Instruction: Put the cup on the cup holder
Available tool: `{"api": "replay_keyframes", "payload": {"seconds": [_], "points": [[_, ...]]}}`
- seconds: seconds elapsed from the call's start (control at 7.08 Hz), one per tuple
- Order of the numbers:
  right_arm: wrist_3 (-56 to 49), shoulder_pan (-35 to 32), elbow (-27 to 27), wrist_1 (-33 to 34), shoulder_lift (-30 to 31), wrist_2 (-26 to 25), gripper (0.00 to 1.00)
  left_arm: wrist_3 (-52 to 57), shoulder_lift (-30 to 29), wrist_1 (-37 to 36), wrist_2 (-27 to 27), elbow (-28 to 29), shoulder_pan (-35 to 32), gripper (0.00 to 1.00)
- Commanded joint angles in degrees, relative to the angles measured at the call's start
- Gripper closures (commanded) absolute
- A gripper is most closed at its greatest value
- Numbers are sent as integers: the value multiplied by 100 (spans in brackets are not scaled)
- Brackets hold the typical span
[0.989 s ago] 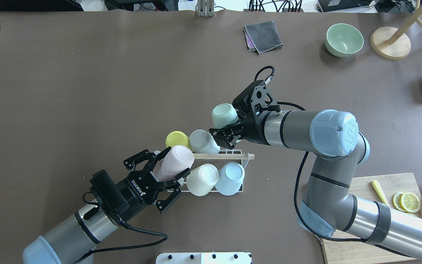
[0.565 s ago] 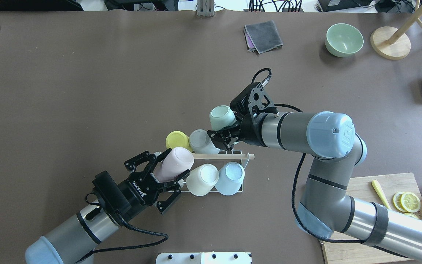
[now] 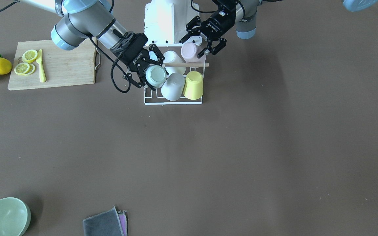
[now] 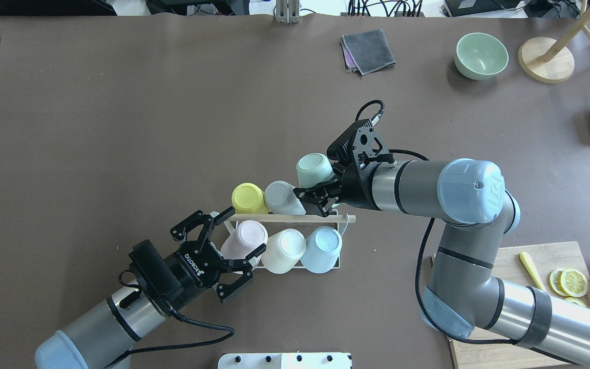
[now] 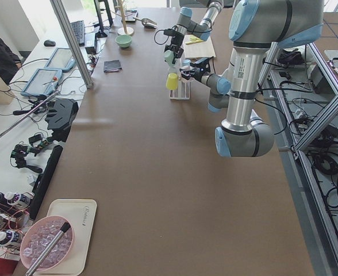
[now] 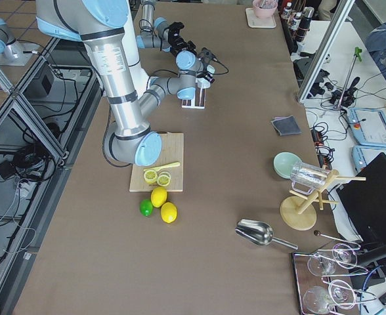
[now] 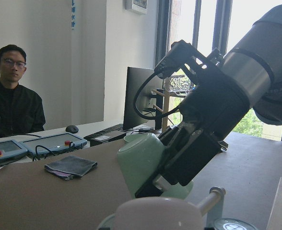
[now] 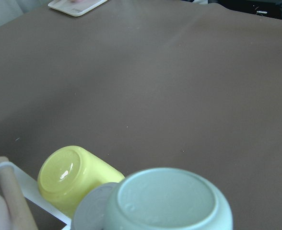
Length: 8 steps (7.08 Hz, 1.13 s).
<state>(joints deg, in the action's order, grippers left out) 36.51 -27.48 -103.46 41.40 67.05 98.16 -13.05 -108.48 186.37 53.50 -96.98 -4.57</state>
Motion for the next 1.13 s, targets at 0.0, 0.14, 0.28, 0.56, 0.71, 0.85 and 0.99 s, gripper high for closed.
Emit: {"api": "replay_keyframes", "payload": {"seconds": [0.0, 0.14, 0.28, 0.56, 0.71, 0.85, 0.99], "points": [[14, 6, -25, 25, 27, 28, 0, 13, 125, -73, 20, -372, -9, 2], [14, 6, -25, 43, 27, 28, 0, 4, 300, -257, 47, -731, -79, 2], [14, 6, -25, 52, 27, 28, 0, -39, 389, -554, 186, -1048, -158, 2], [14, -20, -78, 400, 1, 89, 0, -171, 381, -1135, 774, -1280, -561, 2], [14, -264, -287, 1047, -77, 411, 0, -615, 381, -1668, 1429, -1271, -1059, 2], [-3, -467, -585, 1654, -122, 597, 0, -1020, 311, -2500, 2401, -1271, -1760, 2], [-55, -617, -849, 2165, -122, 686, 0, -1302, 232, -3231, 3298, -1245, -2298, 2]]}}
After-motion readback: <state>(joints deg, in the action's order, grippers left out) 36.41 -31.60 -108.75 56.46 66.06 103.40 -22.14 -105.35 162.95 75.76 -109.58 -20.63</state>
